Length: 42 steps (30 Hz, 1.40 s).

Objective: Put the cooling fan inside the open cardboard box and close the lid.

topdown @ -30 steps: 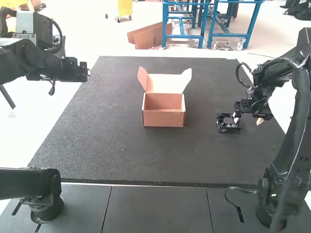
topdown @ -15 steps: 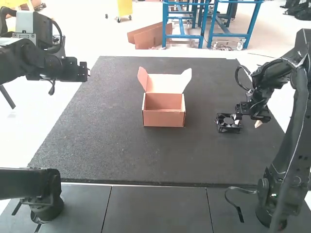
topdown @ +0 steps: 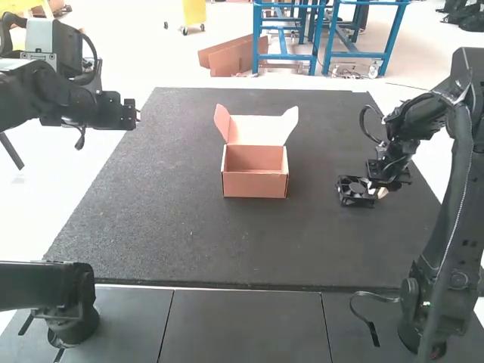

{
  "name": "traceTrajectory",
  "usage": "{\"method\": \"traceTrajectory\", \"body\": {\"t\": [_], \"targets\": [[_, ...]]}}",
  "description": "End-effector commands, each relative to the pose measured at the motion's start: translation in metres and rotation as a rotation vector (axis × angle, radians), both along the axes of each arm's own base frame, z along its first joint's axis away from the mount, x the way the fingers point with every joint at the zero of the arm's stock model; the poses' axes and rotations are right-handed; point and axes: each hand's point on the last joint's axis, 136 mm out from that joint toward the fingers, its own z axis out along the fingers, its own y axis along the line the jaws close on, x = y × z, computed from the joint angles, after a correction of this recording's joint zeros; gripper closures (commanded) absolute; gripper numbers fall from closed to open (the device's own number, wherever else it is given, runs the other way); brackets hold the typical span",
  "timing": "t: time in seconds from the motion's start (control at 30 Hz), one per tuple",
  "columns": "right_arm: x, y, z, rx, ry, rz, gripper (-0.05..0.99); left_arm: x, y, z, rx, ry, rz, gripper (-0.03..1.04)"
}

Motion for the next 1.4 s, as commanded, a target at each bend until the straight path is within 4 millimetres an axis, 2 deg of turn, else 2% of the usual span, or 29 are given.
{"method": "traceTrajectory", "body": {"t": [0.0,0.07,0.3,0.57,0.7,0.97,1.1,1.27,1.37], "targets": [[-0.010,0.001,-0.024,0.010,0.059,-0.002,0.89,0.006,0.001,0.022,-0.008,-0.051,0.007,0.04],[-0.008,0.005,-0.024,0.036,0.054,-0.003,0.95,0.006,0.001,0.021,-0.008,-0.051,0.005,0.04],[0.003,0.008,-0.011,0.084,0.010,-0.052,0.95,0.007,-0.001,0.021,-0.008,-0.058,0.000,0.04],[0.021,0.012,0.051,0.114,-0.145,-0.077,0.95,0.007,-0.001,0.014,-0.005,-0.047,-0.002,0.04],[0.014,0.017,0.078,0.140,-0.175,-0.077,0.94,0.006,-0.001,0.009,-0.002,-0.036,-0.004,0.04],[-0.006,0.023,0.133,0.170,-0.245,-0.186,0.94,0.004,-0.002,-0.004,0.005,-0.015,-0.013,0.04],[-0.015,0.040,0.162,0.202,-0.291,-0.214,0.94,0.003,-0.001,-0.011,0.007,-0.004,-0.012,0.04],[-0.025,0.076,0.195,0.255,-0.348,-0.209,0.94,0.001,-0.002,-0.016,0.008,0.007,-0.015,0.04],[-0.035,0.100,0.208,0.286,-0.334,-0.193,0.94,0.001,-0.002,-0.015,0.012,0.004,-0.020,0.04]]}}
